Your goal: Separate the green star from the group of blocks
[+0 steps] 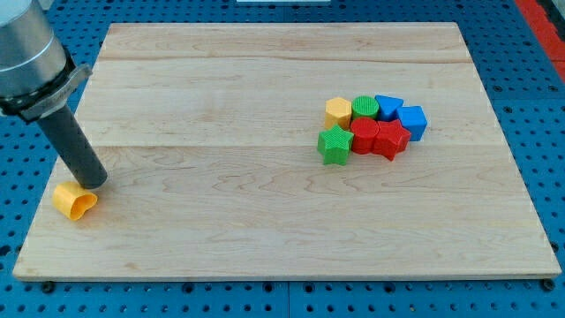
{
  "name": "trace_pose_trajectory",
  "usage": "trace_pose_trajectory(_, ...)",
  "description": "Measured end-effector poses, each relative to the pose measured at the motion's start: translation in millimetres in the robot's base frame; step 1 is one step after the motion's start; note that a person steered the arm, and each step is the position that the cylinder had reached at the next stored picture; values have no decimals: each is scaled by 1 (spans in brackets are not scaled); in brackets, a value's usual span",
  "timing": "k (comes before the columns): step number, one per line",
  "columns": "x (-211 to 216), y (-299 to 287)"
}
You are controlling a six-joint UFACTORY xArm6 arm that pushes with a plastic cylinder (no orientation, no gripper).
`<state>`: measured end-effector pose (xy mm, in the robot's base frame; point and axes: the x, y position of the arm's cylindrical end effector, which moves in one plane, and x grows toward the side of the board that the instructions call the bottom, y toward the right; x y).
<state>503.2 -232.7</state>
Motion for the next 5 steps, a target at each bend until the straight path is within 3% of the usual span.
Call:
trace_pose_trajectory(2,-45,181)
trace_pose_trajectory(3,-86,244)
trace_pose_trajectory(4,-102,300)
trace_pose_trajectory(5,-92,310)
